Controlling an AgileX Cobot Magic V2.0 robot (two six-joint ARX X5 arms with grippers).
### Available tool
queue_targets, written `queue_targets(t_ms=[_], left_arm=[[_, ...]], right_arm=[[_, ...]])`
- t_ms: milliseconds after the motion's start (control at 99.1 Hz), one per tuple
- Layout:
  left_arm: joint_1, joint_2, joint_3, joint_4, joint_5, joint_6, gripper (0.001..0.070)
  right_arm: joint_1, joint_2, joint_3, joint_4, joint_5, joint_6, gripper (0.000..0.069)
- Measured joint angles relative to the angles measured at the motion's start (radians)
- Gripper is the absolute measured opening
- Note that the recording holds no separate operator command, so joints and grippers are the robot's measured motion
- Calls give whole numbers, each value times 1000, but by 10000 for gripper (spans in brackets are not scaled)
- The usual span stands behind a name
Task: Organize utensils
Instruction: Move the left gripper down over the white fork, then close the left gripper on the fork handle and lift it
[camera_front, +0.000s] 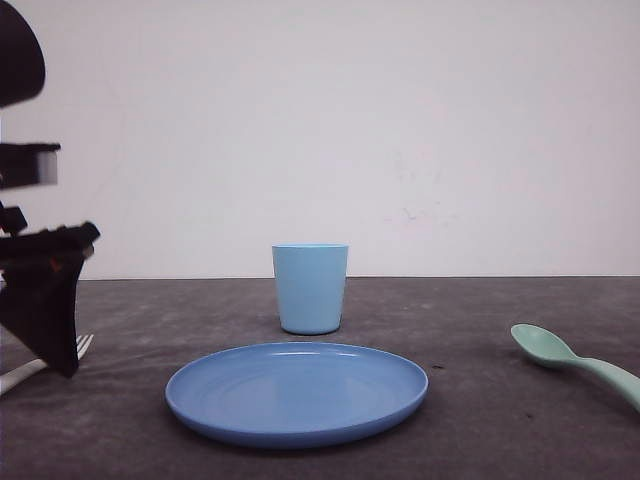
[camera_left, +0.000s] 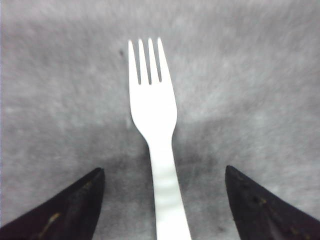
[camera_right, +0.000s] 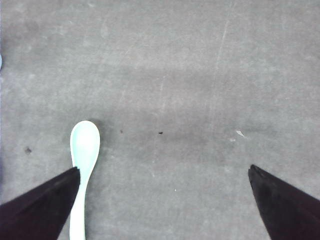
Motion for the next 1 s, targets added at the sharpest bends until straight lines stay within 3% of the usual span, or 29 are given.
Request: queue_targets(t_ms=[182, 383, 595, 787, 999], left_arm=[[-5, 23, 8, 13, -15, 0, 451], [-3, 34, 11, 13, -45, 0, 293], [-2, 39, 12, 21, -42, 0, 130], [-3, 39, 15, 18, -33, 0, 56], [-11, 36, 17, 10, -35, 0, 49]], right_arm=[[0, 0, 0, 0, 0, 0, 679], [0, 0, 0, 0, 0, 0, 679], [0, 0, 0, 0, 0, 0, 679], [0, 0, 0, 0, 0, 0, 679], [0, 0, 0, 0, 0, 0, 679]])
